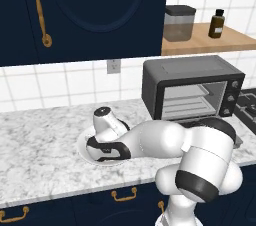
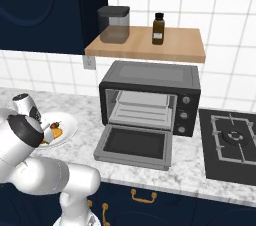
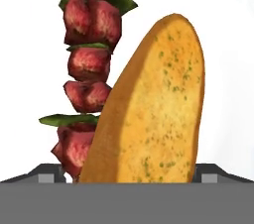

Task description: Pick up the kebab skewer and baguette bread, and place them inside the toaster oven. Close the toaster oven door and start by setting the timer.

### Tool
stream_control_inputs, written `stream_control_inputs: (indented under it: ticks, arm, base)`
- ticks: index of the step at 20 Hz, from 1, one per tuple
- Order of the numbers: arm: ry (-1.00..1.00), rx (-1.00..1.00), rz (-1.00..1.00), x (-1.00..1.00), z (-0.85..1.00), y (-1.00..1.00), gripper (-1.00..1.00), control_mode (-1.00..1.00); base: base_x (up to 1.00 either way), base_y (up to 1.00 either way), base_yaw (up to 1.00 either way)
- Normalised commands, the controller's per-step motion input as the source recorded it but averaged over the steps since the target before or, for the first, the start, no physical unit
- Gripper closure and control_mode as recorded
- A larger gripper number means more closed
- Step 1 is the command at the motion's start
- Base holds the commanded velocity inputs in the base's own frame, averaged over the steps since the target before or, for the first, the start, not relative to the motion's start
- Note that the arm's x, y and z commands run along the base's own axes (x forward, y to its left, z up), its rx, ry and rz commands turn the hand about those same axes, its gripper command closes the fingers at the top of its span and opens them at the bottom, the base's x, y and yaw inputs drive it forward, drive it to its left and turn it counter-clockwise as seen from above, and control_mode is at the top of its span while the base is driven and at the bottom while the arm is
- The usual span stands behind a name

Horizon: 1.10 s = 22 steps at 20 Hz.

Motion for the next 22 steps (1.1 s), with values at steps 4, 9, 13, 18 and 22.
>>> stream_control_inputs:
  ticks: [4, 9, 13, 18, 22]
  arm:
    - [0.0, 0.0, 0.0, 0.0, 0.0, 0.0, 1.0, -1.0]
    - [0.0, 0.0, 0.0, 0.0, 0.0, 0.0, 1.0, -1.0]
    - [0.0, 0.0, 0.0, 0.0, 0.0, 0.0, 1.0, -1.0]
    - [0.03, 0.0, 0.02, -0.15, 0.44, -0.32, 1.0, -1.0]
    - [0.06, 0.0, 0.29, -0.39, 0.89, -0.42, 1.0, -1.0]
  base:
    - [0.0, 0.0, 0.0]
    - [0.0, 0.0, 0.0]
    - [0.0, 0.0, 0.0]
    - [0.0, 0.0, 0.0]
    - [0.0, 0.0, 0.0]
